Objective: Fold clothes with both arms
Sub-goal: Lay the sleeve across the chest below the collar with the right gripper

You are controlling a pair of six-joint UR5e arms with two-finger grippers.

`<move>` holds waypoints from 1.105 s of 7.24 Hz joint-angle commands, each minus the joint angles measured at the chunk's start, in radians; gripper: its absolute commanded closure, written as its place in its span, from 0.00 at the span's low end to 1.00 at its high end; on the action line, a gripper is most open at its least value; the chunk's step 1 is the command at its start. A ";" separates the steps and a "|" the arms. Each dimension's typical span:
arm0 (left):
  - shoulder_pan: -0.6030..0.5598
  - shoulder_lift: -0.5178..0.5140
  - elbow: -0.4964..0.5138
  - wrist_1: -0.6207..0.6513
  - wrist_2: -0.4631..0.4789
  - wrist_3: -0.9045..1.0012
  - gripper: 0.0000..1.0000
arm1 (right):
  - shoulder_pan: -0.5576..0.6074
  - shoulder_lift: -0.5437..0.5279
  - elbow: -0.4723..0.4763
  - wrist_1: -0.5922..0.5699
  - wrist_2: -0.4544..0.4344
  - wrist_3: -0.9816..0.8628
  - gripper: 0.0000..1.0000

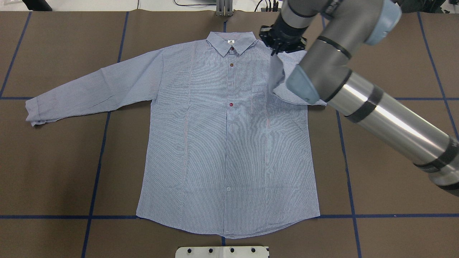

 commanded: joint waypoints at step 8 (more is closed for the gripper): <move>-0.001 0.002 0.005 0.000 0.003 -0.002 0.00 | -0.153 0.226 -0.357 0.320 -0.106 0.099 1.00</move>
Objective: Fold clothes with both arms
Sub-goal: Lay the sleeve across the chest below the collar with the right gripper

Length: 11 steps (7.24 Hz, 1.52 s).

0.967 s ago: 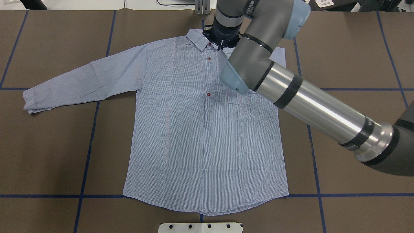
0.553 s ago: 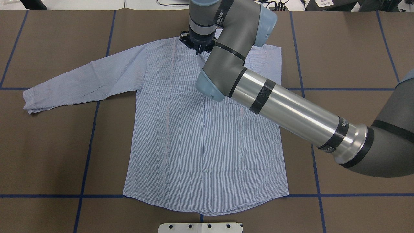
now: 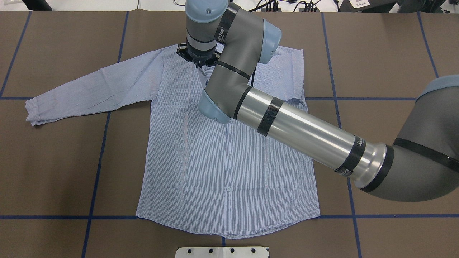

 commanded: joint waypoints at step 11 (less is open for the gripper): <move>0.148 -0.030 0.103 -0.282 0.008 -0.207 0.01 | -0.018 0.131 -0.217 0.143 -0.081 0.160 0.02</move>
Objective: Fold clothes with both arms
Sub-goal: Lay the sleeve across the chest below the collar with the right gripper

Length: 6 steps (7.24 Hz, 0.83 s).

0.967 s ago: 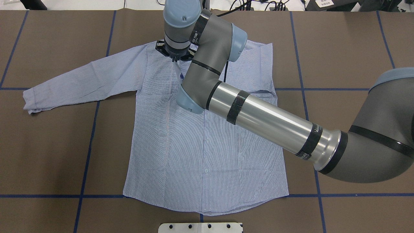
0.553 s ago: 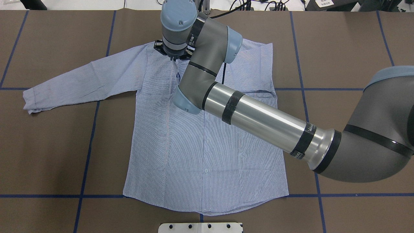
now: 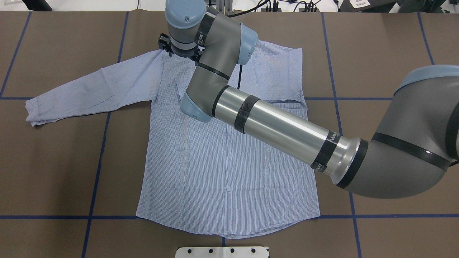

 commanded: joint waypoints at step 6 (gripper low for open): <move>0.317 -0.219 0.349 -0.185 0.089 -0.412 0.04 | 0.029 -0.170 0.234 0.009 0.009 0.033 0.02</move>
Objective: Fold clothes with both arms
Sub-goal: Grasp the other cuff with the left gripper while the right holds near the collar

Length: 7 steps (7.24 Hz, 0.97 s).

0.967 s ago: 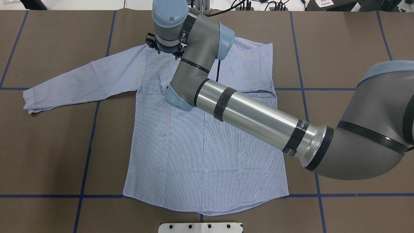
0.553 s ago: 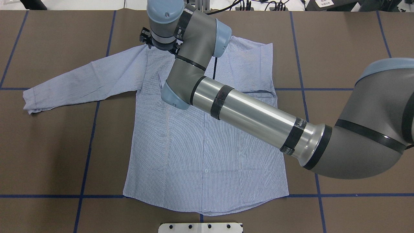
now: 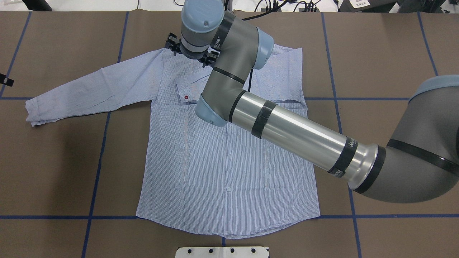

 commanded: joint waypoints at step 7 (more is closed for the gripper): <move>0.151 -0.058 0.117 -0.043 0.153 -0.117 0.31 | 0.026 -0.158 0.166 0.023 -0.003 0.030 0.01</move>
